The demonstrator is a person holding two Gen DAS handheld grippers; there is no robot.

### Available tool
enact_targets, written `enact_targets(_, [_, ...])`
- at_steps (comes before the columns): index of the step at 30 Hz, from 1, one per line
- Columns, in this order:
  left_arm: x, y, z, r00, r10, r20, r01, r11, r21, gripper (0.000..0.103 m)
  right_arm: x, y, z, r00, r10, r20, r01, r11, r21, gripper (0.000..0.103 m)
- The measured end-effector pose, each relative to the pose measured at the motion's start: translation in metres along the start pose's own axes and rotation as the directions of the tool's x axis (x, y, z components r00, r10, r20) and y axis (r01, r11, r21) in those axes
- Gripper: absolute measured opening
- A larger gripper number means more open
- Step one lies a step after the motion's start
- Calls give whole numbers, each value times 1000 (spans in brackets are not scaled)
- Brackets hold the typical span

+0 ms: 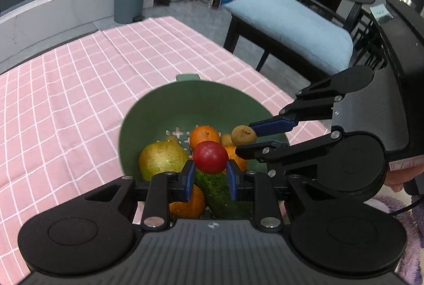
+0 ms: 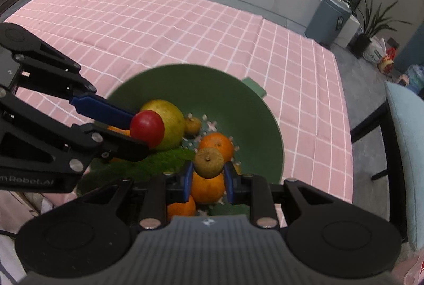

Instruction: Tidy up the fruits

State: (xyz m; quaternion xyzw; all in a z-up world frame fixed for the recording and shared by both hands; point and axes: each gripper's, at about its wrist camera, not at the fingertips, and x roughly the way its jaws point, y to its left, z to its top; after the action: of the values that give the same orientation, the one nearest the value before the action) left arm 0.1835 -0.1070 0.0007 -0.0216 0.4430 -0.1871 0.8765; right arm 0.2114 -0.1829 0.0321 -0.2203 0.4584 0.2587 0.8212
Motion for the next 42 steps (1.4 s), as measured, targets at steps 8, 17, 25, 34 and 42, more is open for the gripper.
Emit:
enact_targets(8, [21, -5, 5, 998, 10, -57, -9, 1000, 23, 29, 15, -10, -9, 999, 8, -31, -7, 1000, 27, 21])
enact_targets(17, [36, -8, 6, 996, 18, -92, -15, 999, 36, 28, 28, -7, -13, 998, 22, -61, -22, 1000, 4, 22])
enact_targets(25, [42, -5, 8, 994, 31, -106, -30, 999, 12, 49, 30, -7, -15, 997, 35, -68, -35, 999, 2, 34])
enact_targets(34, [29, -7, 8, 998, 27, -55, -27, 1000, -1, 69, 16, 0, -16, 998, -29, -48, 27, 998, -52, 60])
enact_targets(42, [8, -22, 5, 996, 78, -47, -76, 996, 41, 70, -4, 19, -14, 996, -56, -64, 44, 985, -168, 82])
